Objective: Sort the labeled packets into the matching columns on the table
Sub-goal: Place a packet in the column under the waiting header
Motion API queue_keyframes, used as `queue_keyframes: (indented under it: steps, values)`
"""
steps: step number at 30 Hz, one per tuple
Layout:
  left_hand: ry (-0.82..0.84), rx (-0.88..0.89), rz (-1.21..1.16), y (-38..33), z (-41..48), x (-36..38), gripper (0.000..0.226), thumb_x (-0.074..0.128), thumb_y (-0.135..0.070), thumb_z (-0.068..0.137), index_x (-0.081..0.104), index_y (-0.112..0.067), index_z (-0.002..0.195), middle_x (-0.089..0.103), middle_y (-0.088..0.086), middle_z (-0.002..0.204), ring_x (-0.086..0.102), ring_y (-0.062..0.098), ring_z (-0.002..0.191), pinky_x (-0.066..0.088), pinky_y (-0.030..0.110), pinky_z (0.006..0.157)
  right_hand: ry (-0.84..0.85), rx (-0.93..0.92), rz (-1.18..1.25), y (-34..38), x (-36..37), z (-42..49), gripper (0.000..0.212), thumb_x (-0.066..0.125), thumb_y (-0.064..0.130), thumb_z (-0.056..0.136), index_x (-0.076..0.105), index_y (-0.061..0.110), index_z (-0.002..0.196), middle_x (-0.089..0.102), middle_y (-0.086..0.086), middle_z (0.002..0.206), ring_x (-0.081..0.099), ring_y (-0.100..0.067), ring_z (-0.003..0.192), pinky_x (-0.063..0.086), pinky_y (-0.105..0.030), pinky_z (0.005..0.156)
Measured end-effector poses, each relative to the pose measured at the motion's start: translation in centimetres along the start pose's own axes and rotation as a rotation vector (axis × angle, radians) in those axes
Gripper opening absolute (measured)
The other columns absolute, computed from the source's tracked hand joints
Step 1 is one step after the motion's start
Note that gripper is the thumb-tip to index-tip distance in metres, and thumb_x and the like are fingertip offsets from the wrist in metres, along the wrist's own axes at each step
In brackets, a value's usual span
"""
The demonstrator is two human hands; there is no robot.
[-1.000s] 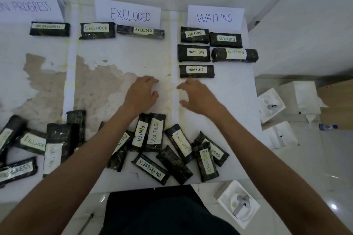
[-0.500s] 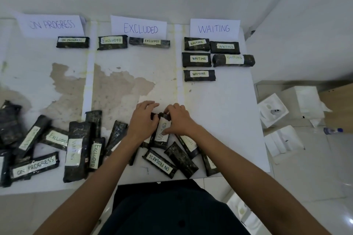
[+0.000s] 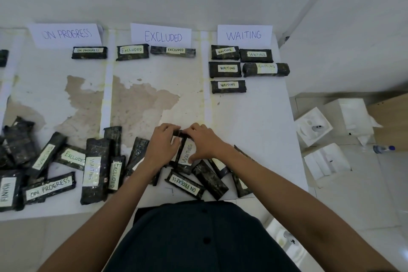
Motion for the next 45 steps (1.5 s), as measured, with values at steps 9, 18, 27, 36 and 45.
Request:
queue_keyframes:
  steps: [9,18,27,36,45]
  values:
    - [0.005,0.011,-0.037,0.2,-1.1,0.1,0.037,0.053,-0.008,0.086,0.057,-0.013,0.122,0.053,0.006,0.122,0.042,0.024,0.116,0.04,0.035,0.098,0.054,0.189,0.421,-0.9,-0.6,0.2,0.074,0.086,0.024,0.065,0.046,0.014,0.126,0.053,-0.007,0.12,0.05,-0.024,0.11,0.047,-0.036,0.089]
    - [0.055,0.039,-0.109,-1.4,-0.5,-0.5,0.035,0.052,-0.017,0.091,0.054,-0.017,0.126,0.054,0.003,0.126,0.048,0.019,0.116,0.037,0.028,0.096,-0.041,0.403,1.095,-6.1,-3.5,-3.0,0.023,0.074,0.014,0.081,0.066,0.012,0.103,0.07,-0.006,0.096,0.066,-0.018,0.088,0.056,-0.032,0.078]
    - [0.225,-0.074,-0.355,-4.3,1.9,1.1,0.028,0.047,-0.014,0.095,0.06,-0.02,0.12,0.065,0.001,0.108,0.062,0.019,0.094,0.054,0.035,0.079,-0.263,0.26,0.716,-7.9,-6.3,-5.7,0.064,0.081,0.029,0.072,0.052,0.022,0.129,0.055,0.002,0.126,0.051,-0.017,0.114,0.044,-0.032,0.094]
    - [0.287,0.024,-0.343,-10.8,7.2,3.0,0.028,0.048,-0.01,0.094,0.06,-0.017,0.119,0.062,0.005,0.112,0.056,0.016,0.094,0.046,0.025,0.075,-0.346,0.032,-0.156,-10.1,-10.1,-7.3,0.059,0.071,0.025,0.078,0.049,0.016,0.132,0.054,-0.003,0.125,0.048,-0.024,0.109,0.036,-0.034,0.089]
    - [0.034,-0.004,-0.154,-11.1,12.8,2.4,0.048,0.055,-0.016,0.09,0.043,-0.014,0.136,0.043,0.009,0.141,0.037,0.027,0.129,0.03,0.033,0.105,-0.433,0.336,-0.053,-21.5,-14.6,-6.7,0.059,0.07,0.009,0.075,0.049,0.011,0.13,0.05,-0.008,0.128,0.046,-0.027,0.115,0.045,-0.039,0.092]
Point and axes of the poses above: each hand's wrist, its own z-axis towards the middle knuckle, its own x-axis out of the palm, y = z × x, the point moved 6 cm from there along z, towards the middle knuckle
